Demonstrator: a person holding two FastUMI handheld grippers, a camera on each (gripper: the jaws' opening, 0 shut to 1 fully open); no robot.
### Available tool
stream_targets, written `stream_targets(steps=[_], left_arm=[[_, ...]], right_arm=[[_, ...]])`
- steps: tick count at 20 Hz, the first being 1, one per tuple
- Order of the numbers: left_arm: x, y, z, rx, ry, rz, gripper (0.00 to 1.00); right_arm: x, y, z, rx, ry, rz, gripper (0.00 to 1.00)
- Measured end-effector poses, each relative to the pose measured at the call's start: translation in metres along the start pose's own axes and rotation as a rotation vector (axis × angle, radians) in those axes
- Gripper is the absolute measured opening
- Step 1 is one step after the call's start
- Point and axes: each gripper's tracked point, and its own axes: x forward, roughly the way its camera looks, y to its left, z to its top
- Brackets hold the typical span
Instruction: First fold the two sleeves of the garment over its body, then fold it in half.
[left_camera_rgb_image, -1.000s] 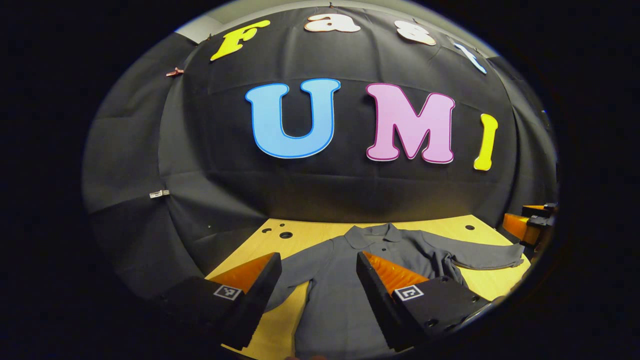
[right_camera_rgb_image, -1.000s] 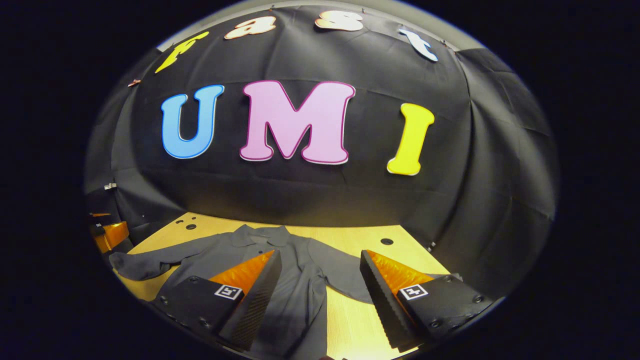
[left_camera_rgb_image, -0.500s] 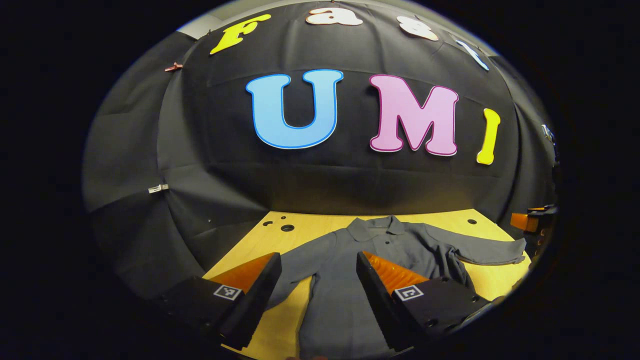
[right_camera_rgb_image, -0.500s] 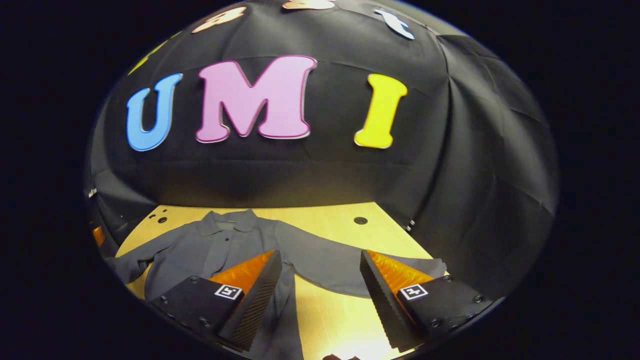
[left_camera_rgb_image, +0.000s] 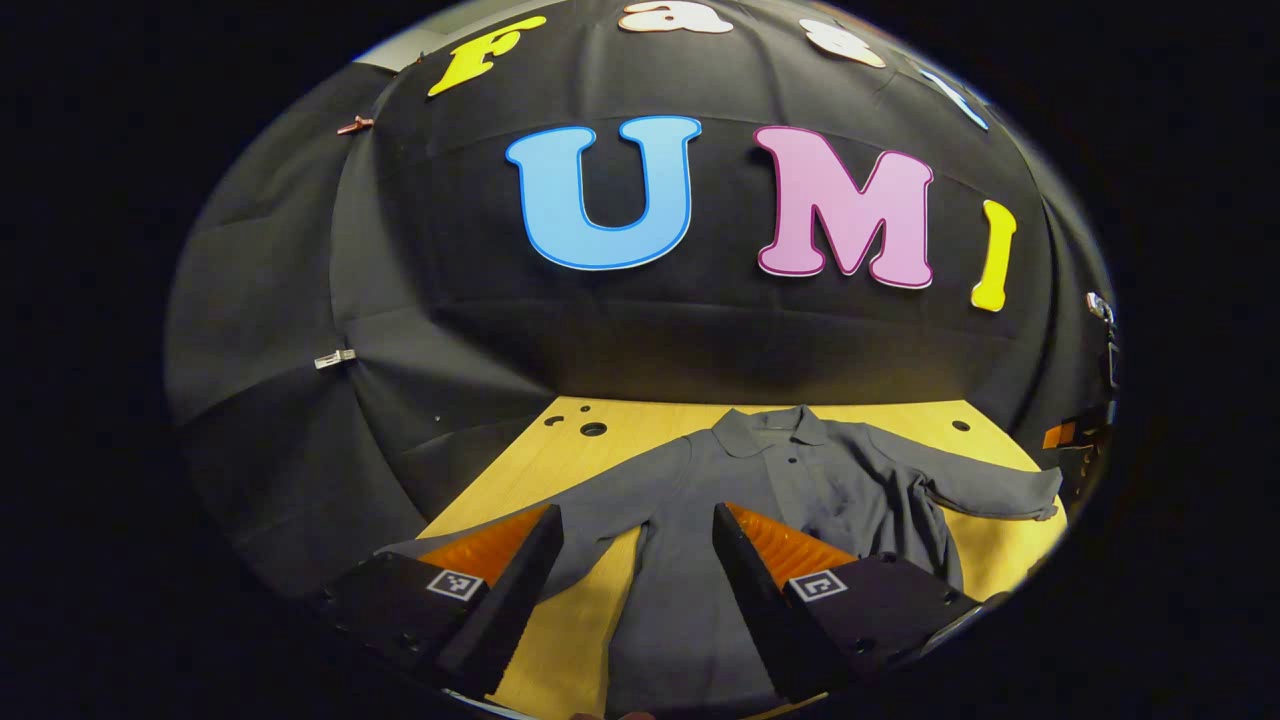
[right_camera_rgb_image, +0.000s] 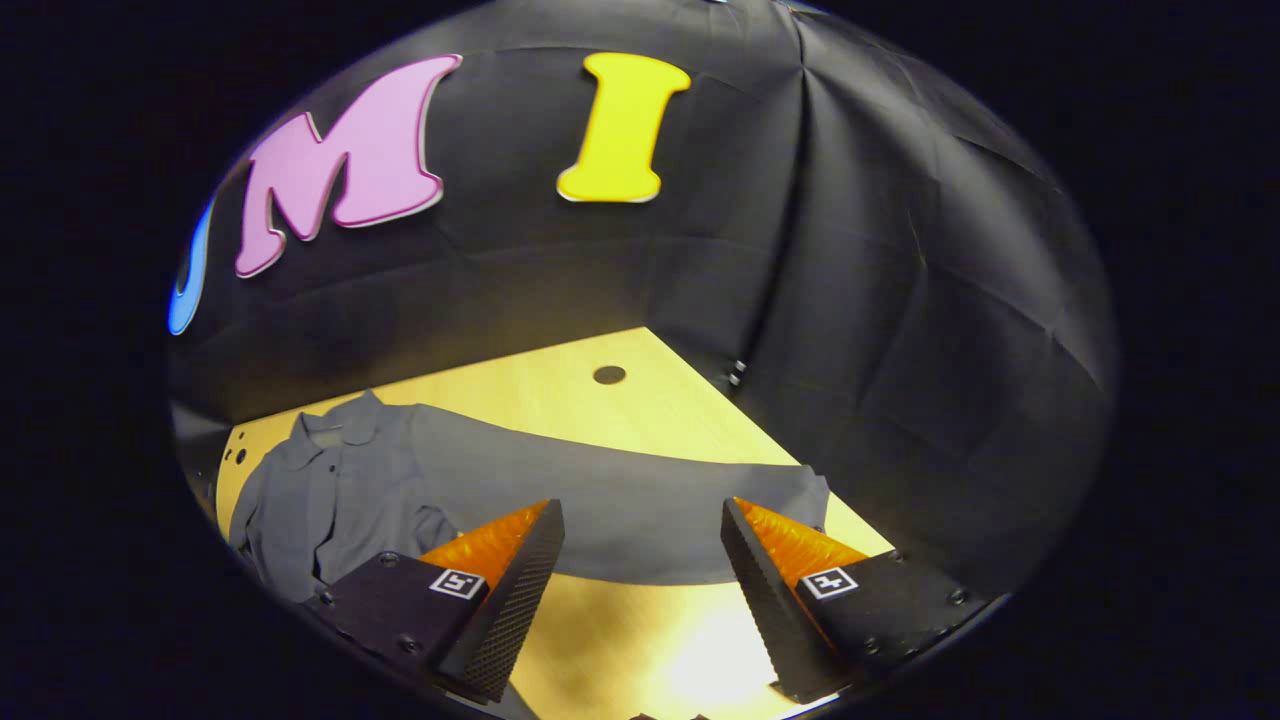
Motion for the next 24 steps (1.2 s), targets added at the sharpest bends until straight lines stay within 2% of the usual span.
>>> stream_targets(steps=[5,9,14,18,21,24], left_arm=[[-0.006,0.002,-0.02,-0.022,0.055,0.067,0.95],[-0.007,-0.005,-0.035,-0.047,0.098,0.105,0.95],[-0.009,-0.024,-0.04,-0.047,0.107,0.112,0.95],[-0.007,-0.045,-0.043,-0.038,0.123,0.083,0.95],[-0.005,-0.055,-0.044,-0.042,0.129,0.068,0.95],[-0.003,-0.06,-0.04,-0.024,0.124,0.055,0.95]], right_arm=[[0.043,-0.041,-0.018,0.055,0.106,-0.082,0.98],[0.082,-0.072,-0.033,0.037,0.162,-0.137,0.98],[0.103,-0.099,-0.054,0.053,0.237,-0.177,0.98],[0.126,-0.126,-0.075,0.058,0.273,-0.235,0.98],[0.13,-0.133,-0.092,0.083,0.317,-0.247,0.99],[0.132,-0.128,-0.094,0.137,0.301,-0.231,0.95]])
